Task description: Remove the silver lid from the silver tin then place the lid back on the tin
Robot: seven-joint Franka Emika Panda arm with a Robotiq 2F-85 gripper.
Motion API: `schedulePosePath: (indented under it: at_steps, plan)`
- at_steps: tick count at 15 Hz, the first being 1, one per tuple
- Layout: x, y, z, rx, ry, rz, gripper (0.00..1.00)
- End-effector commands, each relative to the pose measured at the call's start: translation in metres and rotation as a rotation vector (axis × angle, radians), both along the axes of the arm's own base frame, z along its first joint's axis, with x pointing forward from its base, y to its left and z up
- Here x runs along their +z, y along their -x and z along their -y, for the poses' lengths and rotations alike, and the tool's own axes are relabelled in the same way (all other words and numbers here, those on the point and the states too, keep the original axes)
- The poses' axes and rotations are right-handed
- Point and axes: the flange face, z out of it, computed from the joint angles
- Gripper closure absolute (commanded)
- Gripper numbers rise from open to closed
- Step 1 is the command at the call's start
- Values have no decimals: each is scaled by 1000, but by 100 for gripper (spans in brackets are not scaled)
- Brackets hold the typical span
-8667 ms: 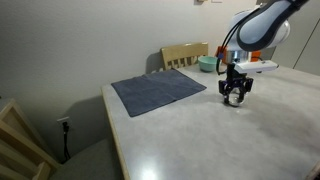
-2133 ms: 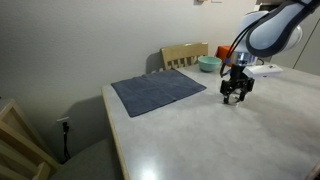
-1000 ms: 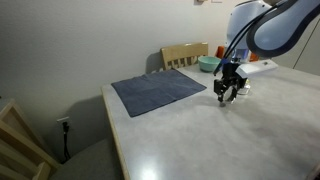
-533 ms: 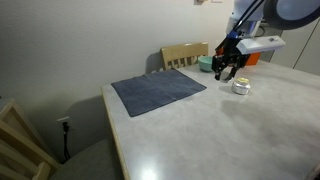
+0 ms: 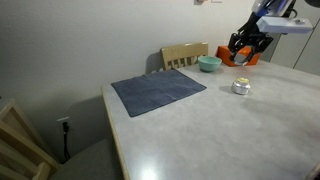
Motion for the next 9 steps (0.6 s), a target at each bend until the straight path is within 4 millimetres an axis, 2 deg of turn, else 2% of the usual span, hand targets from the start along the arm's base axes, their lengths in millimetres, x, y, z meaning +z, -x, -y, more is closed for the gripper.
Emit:
schedulePosePath:
  at_steps: [1, 3, 5, 9]
  plan:
    - [1, 22, 46, -86, -45, 41, 56]
    - [-9, 21, 66, -125, -63, 24, 56]
    - [-23, 18, 78, -160, -73, -14, 56]
    - [-46, 9, 78, -130, -130, -94, 56]
